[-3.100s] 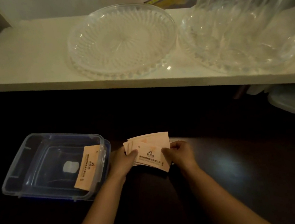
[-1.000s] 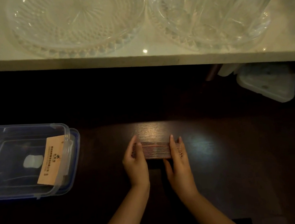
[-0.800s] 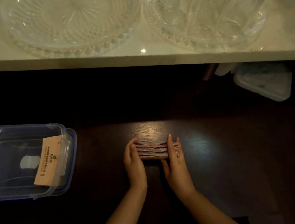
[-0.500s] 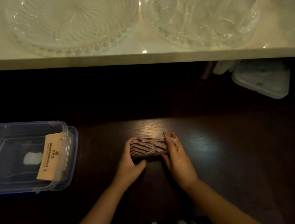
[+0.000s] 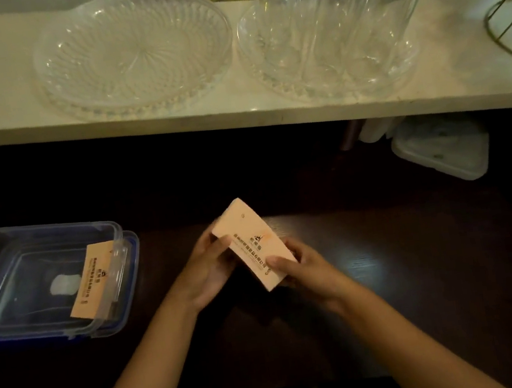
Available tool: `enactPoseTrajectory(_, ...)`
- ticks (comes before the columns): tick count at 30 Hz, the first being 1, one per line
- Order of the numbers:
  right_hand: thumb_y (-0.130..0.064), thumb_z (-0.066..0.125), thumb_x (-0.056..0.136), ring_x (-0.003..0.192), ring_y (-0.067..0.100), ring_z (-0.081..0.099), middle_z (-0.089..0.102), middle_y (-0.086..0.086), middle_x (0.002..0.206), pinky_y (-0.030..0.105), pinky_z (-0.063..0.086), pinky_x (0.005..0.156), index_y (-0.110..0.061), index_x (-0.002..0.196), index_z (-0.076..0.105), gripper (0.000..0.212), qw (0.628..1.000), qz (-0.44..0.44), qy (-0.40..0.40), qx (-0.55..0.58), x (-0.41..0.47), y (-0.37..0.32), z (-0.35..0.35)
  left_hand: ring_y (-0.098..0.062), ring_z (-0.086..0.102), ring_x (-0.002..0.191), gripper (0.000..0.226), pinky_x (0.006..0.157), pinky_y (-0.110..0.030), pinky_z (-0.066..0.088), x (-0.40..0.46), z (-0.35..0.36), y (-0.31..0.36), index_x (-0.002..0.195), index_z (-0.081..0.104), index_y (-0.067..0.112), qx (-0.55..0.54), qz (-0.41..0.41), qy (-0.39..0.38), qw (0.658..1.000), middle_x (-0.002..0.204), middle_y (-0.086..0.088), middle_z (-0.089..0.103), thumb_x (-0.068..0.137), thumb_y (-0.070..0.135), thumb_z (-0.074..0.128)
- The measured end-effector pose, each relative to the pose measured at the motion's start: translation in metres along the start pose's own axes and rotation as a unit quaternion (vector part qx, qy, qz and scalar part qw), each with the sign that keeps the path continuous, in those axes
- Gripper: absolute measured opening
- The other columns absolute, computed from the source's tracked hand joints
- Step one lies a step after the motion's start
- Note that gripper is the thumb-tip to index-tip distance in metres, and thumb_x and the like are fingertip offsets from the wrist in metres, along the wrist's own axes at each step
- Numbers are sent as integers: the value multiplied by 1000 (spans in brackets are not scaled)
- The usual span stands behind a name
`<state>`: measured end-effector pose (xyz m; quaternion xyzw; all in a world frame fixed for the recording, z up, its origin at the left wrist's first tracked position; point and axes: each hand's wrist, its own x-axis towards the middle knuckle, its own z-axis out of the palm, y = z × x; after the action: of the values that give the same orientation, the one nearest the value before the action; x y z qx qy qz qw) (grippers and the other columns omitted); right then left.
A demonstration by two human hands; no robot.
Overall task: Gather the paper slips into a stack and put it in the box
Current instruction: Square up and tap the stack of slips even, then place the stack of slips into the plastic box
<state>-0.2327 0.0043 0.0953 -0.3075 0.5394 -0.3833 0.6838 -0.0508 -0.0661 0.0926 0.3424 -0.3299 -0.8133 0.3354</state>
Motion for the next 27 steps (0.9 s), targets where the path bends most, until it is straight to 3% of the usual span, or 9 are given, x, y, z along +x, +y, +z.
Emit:
enactPoseTrajectory(3, -26, 74, 70, 89, 14, 68, 73, 1, 93, 25, 56, 71, -18, 102, 66, 34, 972, 71, -114, 194, -13, -5, 15, -25, 52, 121, 77, 92, -36, 49, -6, 18, 6, 124, 54, 22, 20, 10, -105, 994, 127, -6, 61, 55, 46, 80)
enactPoseTrajectory(6, -30, 83, 63, 88, 16, 68, 72, 4, 93, 26, 57, 68, -17, 100, 70, 41, 947, 73, -168, 264, -19, -7, 23, -22, 59, 113, 67, 86, -35, 51, -8, 29, 13, 112, 65, 26, 27, 34, -81, 996, 115, 0, 68, 52, 52, 80)
enactPoseTrajectory(11, -33, 86, 58, 88, 18, 67, 70, 6, 94, 26, 58, 70, -15, 100, 69, 49, 946, 89, -191, 245, -25, -13, 18, -24, 62, 108, 79, 82, -36, 53, -11, 36, 15, 123, 51, 26, 44, 56, -64, 995, 112, -3, 70, 54, 51, 79)
enactPoseTrajectory(14, -34, 87, 53, 91, 20, 67, 71, 6, 96, 30, 57, 74, -13, 103, 67, 57, 952, 103, -196, 210, -27, -17, 10, -19, 66, 100, 63, 79, -32, 54, -15, 42, 11, 109, 64, 28, 53, 57, -69, 995, 103, 1, 73, 53, 52, 79)
enactPoseTrajectory(17, -37, 86, 51, 93, 20, 66, 72, 5, 96, 35, 56, 82, -17, 100, 70, 55, 957, 104, -194, 188, -25, -17, 6, -22, 65, 101, 67, 78, -34, 54, -18, 44, 2, 110, 62, 26, 40, 42, -53, 997, 103, -3, 72, 50, 49, 82)
enactPoseTrajectory(20, -39, 85, 52, 92, 22, 65, 71, 7, 94, 38, 50, 87, -16, 95, 73, 50, 963, 99, -184, 170, -20, -12, 6, -26, 63, 105, 67, 82, -39, 54, -23, 45, -2, 107, 65, 22, 24, 12, -4, 1000, 109, -9, 70, 47, 46, 84)
enactPoseTrajectory(23, -37, 78, 62, 80, 18, 70, 75, 4, 83, 30, 58, 70, -16, 88, 74, 34, 976, 93, -142, 137, -16, -11, 5, -20, 68, 96, 62, 70, -30, 56, -33, 43, -5, 105, 64, 19, 47, -17, 116, 992, 107, -9, 71, 51, 46, 79)
enactPoseTrajectory(25, -36, 74, 63, 79, 18, 71, 76, 4, 85, 27, 57, 63, -16, 95, 70, 37, 989, 75, -96, 90, -11, -13, 6, -15, 69, 93, 59, 67, -27, 55, -42, 44, -8, 103, 64, 22, 105, -9, 178, 978, 101, -2, 74, 51, 48, 75)
enactPoseTrajectory(27, -38, 73, 61, 83, 18, 71, 76, 3, 91, 29, 58, 66, -18, 101, 66, 46, 996, 54, -64, 35, -6, -14, 13, -11, 69, 89, 42, 64, -24, 55, -49, 43, -12, 95, 66, 25, 146, 4, 237, 961, 94, 2, 75, 58, 43, 77)
